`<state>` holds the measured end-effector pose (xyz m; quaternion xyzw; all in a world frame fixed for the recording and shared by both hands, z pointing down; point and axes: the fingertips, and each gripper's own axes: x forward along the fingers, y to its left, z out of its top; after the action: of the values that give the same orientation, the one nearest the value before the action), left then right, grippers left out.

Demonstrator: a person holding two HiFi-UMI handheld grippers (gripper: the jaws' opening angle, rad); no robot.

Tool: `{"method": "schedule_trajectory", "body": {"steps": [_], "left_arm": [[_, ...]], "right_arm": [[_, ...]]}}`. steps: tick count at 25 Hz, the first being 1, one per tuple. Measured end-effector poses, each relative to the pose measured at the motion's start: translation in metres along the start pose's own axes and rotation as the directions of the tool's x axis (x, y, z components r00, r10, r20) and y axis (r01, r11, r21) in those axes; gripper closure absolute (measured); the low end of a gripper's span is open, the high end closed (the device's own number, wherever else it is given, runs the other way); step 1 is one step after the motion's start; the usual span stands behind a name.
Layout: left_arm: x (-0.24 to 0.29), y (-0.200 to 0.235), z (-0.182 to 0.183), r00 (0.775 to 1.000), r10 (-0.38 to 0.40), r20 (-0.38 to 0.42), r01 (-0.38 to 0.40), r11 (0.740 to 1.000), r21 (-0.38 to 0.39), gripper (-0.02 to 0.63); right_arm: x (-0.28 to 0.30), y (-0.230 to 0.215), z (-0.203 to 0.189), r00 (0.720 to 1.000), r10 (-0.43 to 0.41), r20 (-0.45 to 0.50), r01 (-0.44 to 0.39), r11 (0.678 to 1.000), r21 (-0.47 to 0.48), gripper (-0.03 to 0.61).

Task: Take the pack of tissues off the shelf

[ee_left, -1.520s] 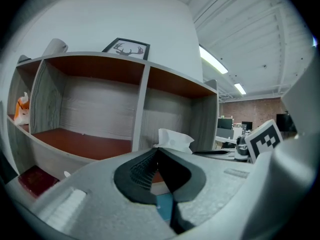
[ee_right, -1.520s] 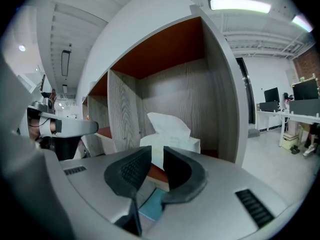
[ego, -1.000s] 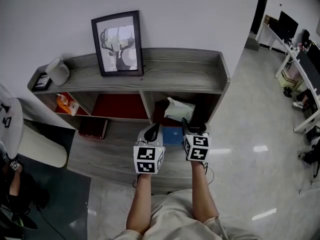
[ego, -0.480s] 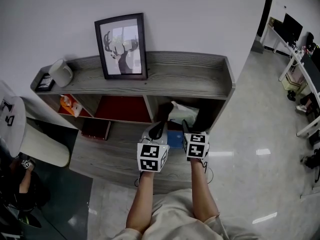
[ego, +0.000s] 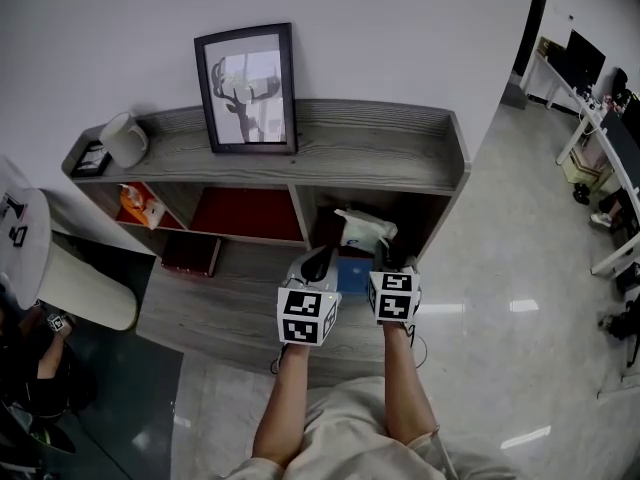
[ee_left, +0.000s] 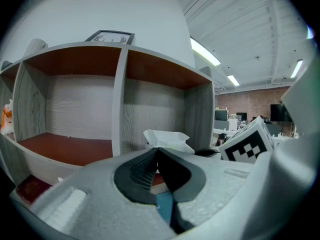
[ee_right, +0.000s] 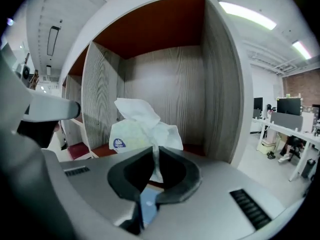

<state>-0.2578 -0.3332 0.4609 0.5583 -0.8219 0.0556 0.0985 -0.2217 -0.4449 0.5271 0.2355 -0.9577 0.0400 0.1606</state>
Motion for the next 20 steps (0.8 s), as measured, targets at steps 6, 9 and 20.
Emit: {"method": "schedule_trajectory", "body": {"steps": [6,9,20], "left_arm": [[-0.017,0.015,-0.005,0.999,0.035,0.0,-0.035,0.999,-0.024,0.606],[-0.022,0.02,-0.01,0.999,0.047,-0.004,-0.047,0.998,-0.041,0.606],[-0.043,0.017,-0.02,0.998,0.053,-0.017,-0.054,0.997,-0.056,0.605]], "right_arm": [[-0.008,0.004,0.005,0.999,-0.009,0.034,0.008,1.0,0.018,0.555],[-0.011,0.01,0.008,0.999,0.006,0.046,-0.008,1.0,0.026,0.555],[-0.031,0.015,0.005,0.997,0.05,0.061,-0.053,0.997,0.056,0.554]]}}
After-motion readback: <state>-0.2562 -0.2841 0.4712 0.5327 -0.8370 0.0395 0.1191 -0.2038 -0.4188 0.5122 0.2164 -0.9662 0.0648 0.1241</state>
